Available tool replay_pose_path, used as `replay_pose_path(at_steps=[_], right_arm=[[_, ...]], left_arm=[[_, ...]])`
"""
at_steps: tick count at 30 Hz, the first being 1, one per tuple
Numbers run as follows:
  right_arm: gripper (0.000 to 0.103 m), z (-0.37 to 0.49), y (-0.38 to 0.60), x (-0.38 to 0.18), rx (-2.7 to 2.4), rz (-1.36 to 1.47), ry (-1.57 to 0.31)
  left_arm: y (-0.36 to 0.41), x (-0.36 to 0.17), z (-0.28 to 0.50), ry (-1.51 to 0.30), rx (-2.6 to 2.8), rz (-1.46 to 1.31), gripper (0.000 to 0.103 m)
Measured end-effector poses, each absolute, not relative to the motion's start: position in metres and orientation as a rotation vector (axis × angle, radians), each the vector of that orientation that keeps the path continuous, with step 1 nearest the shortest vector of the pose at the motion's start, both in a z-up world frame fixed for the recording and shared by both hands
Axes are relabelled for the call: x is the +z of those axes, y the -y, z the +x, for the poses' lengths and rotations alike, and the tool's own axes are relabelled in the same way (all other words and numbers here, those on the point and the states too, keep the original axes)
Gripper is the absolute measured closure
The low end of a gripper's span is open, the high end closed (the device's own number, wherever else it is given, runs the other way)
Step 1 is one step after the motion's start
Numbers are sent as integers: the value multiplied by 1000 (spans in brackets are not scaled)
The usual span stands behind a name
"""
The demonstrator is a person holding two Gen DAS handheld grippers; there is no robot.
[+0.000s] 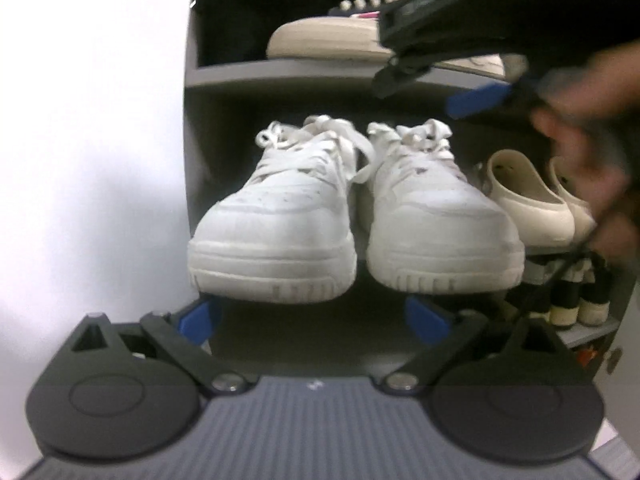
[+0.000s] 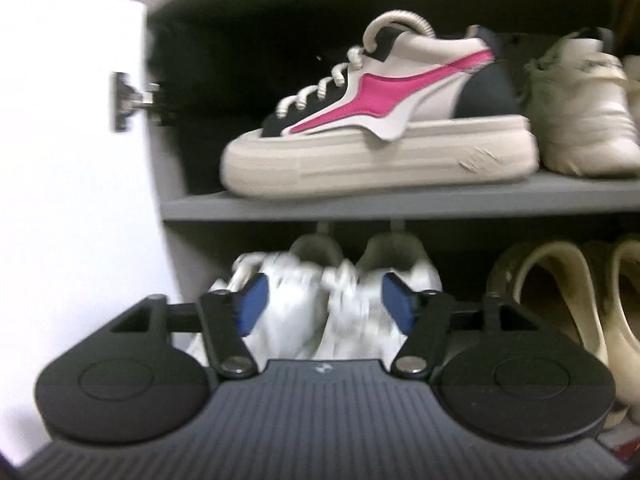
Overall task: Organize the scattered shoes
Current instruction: 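Open the right tool and pull it back from the shelf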
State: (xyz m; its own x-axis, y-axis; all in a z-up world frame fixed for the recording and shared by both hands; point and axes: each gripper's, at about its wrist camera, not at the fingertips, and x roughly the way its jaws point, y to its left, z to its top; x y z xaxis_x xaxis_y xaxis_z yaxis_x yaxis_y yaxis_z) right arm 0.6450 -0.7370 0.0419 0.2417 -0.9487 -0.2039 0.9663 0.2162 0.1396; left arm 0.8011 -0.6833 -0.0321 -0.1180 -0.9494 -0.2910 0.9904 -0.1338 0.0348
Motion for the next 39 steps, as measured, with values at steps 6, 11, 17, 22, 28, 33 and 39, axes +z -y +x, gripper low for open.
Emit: replay_pose_path(at_steps=[6,11,17,22,28,33,39], right_arm=[[32,634,682,40,-1307,291,-88],[32,627,660,11,-1292,356,-157],[47,627,670,-5,-1293,416,-121],[49,629,683,-6,-1324,416,-96],[52,625,703,-14,-1381,464,-18],[52,633,692,-23,-1415,408,29],[52,641,669,-37,-1473,295,135]], left_arm=[[689,-26,799,-172,-1670,296,3],[694,-28,792,-136,-1656,314,3],[706,-23,788,-146,-1680,315,3],[712,-22,793,-184,-1701,300,3],[719,-26,796,-178,-1695,318,2],[715,-27,797,-184,-1728,343,2],[704,-31,805,-172,-1704,366,1]])
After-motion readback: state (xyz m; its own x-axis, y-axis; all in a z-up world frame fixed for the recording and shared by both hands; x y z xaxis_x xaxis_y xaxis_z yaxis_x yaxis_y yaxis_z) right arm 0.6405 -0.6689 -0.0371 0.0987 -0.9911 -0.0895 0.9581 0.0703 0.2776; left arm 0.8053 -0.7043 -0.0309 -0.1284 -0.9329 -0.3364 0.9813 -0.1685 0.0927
